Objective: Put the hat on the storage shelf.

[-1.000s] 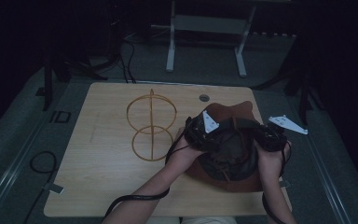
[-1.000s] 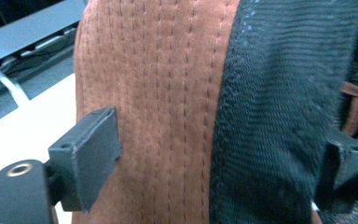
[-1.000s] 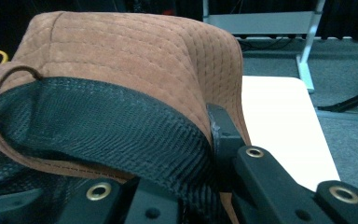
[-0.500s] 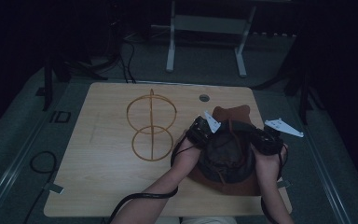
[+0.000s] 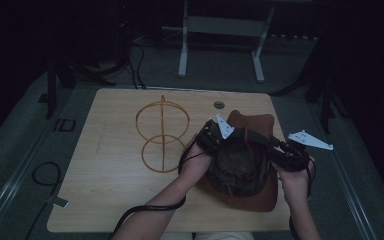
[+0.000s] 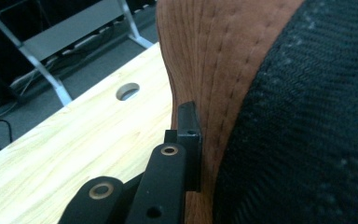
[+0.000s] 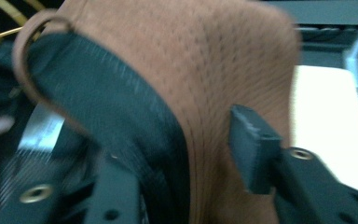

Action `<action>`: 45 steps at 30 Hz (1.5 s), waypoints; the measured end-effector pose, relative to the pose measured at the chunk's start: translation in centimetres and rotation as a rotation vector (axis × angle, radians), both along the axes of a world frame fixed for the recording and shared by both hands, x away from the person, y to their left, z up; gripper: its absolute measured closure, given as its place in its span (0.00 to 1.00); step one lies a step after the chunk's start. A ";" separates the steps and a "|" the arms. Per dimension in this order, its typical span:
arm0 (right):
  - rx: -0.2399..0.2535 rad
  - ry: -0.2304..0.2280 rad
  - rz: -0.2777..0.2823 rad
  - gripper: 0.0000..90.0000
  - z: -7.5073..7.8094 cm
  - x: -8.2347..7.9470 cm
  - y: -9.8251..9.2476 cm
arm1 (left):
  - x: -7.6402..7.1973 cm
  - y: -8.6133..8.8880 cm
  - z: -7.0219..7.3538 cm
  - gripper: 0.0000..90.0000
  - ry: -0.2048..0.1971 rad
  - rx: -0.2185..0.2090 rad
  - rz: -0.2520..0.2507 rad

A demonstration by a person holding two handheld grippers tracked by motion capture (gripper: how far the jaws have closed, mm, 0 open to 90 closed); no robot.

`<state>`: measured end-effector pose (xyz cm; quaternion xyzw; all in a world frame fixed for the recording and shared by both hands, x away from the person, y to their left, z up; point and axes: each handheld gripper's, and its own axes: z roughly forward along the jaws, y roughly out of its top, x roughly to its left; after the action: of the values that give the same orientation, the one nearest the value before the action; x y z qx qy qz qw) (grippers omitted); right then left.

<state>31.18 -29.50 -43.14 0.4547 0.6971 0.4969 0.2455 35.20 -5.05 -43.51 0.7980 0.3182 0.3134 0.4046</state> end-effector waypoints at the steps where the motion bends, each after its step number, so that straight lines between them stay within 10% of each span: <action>1: 0.001 -0.002 0.021 0.58 0.0 -0.4 -0.2 | -0.1 0.2 0.1 0.97 -0.008 -0.003 0.002; 13: -0.041 -0.052 0.177 0.47 1.3 -3.9 -3.7 | -1.4 1.0 1.0 0.97 -0.071 -0.025 -0.039; 23: 0.015 -0.055 0.353 0.46 2.1 -5.1 -5.1 | -2.2 1.7 0.8 0.97 -0.074 -0.019 -0.042; 25: 0.027 -0.069 0.351 0.47 2.3 -5.3 -5.4 | -2.3 1.9 0.8 0.97 -0.085 -0.011 -0.052; 27: -0.035 -0.105 0.222 0.47 2.6 -5.2 -6.5 | -2.7 2.3 1.1 0.97 -0.104 -0.033 -0.088; 34: -0.079 -0.055 0.124 0.47 1.2 -3.0 -8.5 | -3.5 3.5 1.6 0.97 -0.123 -0.066 -0.151; 39: -0.094 -0.010 0.140 0.47 -0.7 -1.1 -8.6 | -4.0 5.1 1.2 0.97 -0.138 -0.115 -0.213; 45: -0.052 0.007 0.251 0.47 -1.2 -0.2 -6.7 | -4.6 6.6 1.2 0.97 -0.178 -0.191 -0.413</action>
<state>31.01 -36.17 -44.38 0.3591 0.7619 0.5041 0.1906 30.55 1.57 -42.29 0.7736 0.1396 0.2614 0.5601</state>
